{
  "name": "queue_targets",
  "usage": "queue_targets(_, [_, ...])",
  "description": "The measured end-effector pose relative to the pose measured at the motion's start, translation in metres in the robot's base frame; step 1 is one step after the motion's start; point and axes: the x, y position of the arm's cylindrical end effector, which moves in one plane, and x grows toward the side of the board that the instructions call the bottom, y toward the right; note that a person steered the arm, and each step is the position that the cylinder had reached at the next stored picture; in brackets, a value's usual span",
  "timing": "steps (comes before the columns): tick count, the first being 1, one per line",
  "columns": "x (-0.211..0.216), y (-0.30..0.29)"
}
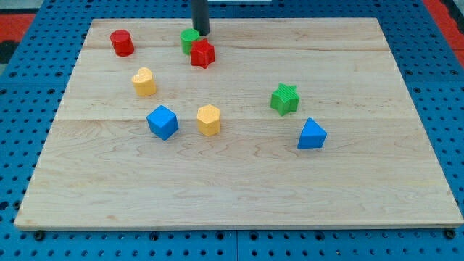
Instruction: Move the green circle to the top left side of the board
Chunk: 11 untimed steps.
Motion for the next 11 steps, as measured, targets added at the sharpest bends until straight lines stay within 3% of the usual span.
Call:
queue_targets(6, [-0.002,0.039])
queue_targets(7, [0.019,0.054])
queue_targets(8, [0.037,0.014])
queue_targets(10, [0.036,-0.089])
queue_targets(11, [0.022,-0.079])
